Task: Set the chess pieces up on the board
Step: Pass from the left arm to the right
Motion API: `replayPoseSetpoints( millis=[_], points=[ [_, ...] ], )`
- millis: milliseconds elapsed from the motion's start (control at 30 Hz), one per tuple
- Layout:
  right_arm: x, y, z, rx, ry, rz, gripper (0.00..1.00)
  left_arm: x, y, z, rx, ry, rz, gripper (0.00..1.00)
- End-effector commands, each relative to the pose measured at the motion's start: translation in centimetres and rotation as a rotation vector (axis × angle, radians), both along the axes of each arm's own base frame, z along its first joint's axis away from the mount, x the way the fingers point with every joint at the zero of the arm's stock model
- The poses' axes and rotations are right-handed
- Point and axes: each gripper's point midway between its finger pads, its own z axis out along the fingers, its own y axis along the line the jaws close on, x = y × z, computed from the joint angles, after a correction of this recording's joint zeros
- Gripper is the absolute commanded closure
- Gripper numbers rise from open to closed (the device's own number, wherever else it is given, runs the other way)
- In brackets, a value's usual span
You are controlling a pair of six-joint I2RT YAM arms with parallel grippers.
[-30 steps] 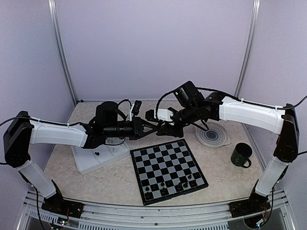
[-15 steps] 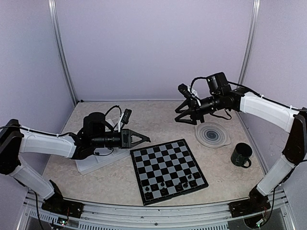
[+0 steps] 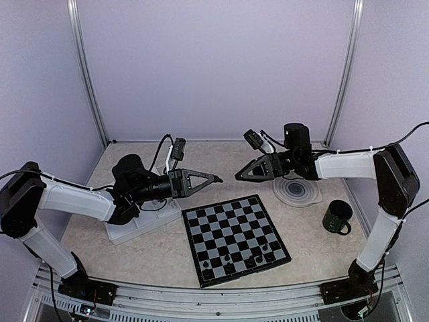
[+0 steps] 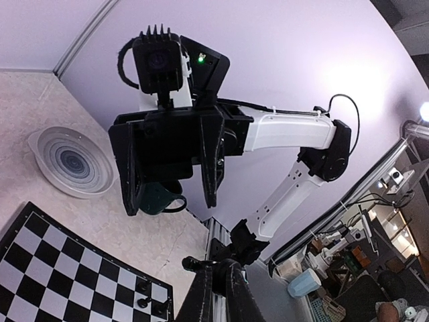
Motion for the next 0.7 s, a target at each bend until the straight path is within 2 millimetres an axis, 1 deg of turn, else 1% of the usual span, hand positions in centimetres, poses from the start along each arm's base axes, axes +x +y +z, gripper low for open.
replayPoseSetpoints(
  millis=[0,133,433,500,600,667],
  points=[
    [-2.3,0.6,2.0,0.030,0.051,0.130,0.42,-0.8,-0.8,2.2,-0.072,-0.057,-0.049,0.91],
    [-3.4,1.6,1.9,0.024,0.062,0.166,0.42,-1.1,-1.3,2.1,-0.075,-0.061,-0.073,0.91],
    [-3.1,2.7,1.2,0.005,0.096,0.174,0.45,-1.6,-2.0,2.2,-0.085,-0.061,-0.102,0.91],
    [-3.3,2.9,1.4,0.007,0.093,0.185,0.47,-1.6,-2.1,2.1,-0.083,-0.058,-0.104,0.91],
    [-3.7,3.2,1.6,0.009,0.091,0.201,0.54,-1.7,-2.4,1.9,-0.079,-0.061,-0.114,0.91],
    [-3.9,3.3,1.4,0.006,0.097,0.207,0.56,-1.7,-2.6,1.7,-0.076,-0.063,-0.119,0.91]
  ],
)
